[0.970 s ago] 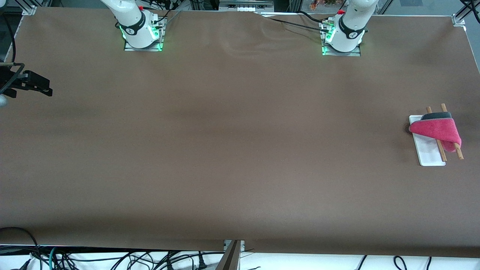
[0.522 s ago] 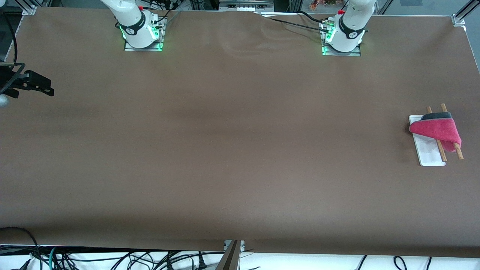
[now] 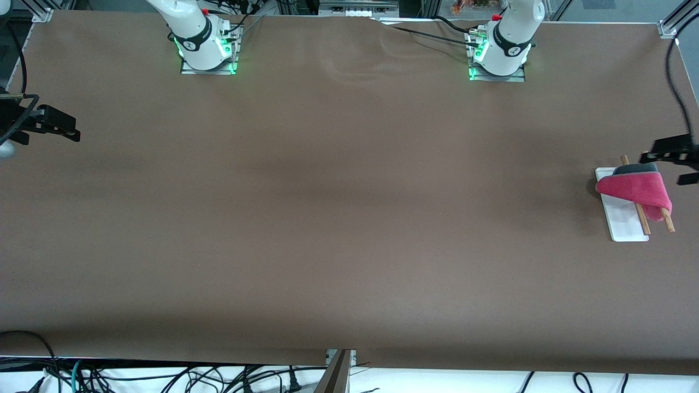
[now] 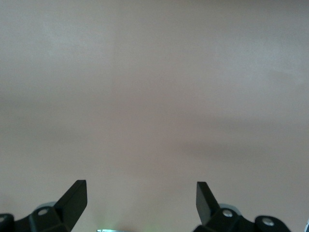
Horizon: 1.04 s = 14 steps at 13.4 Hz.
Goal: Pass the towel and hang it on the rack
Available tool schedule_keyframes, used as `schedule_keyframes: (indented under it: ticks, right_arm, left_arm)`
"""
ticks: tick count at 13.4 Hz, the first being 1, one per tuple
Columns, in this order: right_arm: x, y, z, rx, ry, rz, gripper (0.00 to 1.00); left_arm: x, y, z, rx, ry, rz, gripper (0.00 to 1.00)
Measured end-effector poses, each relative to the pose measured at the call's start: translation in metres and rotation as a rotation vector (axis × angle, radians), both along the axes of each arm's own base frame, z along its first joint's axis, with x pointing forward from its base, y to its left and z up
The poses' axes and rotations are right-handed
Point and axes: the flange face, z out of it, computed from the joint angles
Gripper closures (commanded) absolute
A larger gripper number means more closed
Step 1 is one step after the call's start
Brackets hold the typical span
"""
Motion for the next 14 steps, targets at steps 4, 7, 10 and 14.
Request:
schedule_keyframes:
  ticks: [4, 7, 10, 14]
  right_arm:
    - [0.0, 0.001, 0.0, 0.0, -0.001, 0.002, 0.0]
    - [0.0, 0.001, 0.0, 0.0, -0.001, 0.003, 0.0]
    - [0.0, 0.001, 0.0, 0.0, -0.001, 0.003, 0.0]
    - [0.0, 0.002, 0.0, 0.0, -0.001, 0.005, 0.0]
  left_arm:
    - [-0.016, -0.129, 0.024, 0.113, 0.024, 0.193, 0.0]
    - [-0.041, -0.179, 0.033, 0.141, -0.097, 0.291, 0.0]
    - [-0.07, -0.167, 0.027, 0.145, -0.166, 0.327, 0.0]
    - [-0.077, -0.133, 0.022, 0.153, -0.168, 0.387, 0.0]
